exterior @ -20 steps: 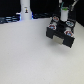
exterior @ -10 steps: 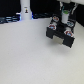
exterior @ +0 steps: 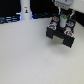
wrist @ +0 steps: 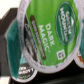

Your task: Open the kcup holder, insert the kcup into the holder, and close the kcup holder

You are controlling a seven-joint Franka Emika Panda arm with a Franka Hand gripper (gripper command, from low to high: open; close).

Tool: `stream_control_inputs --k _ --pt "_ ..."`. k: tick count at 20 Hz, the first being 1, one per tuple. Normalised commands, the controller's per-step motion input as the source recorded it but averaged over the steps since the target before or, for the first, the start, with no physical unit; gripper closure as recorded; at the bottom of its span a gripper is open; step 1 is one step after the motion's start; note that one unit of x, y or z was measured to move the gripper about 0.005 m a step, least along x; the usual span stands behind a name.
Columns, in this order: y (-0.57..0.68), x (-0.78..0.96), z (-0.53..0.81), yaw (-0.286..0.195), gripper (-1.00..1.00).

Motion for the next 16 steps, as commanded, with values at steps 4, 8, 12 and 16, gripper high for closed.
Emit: stream_control_inputs --k 4,8,12,16 --pt "-0.03 0.01 -0.03 -0.009 1.00" --pt "-0.13 -0.11 0.20 -0.011 1.00" --pt "-0.19 -0.13 0.17 0.000 1.00" --pt "-0.11 -0.08 0.01 -0.019 1.00"
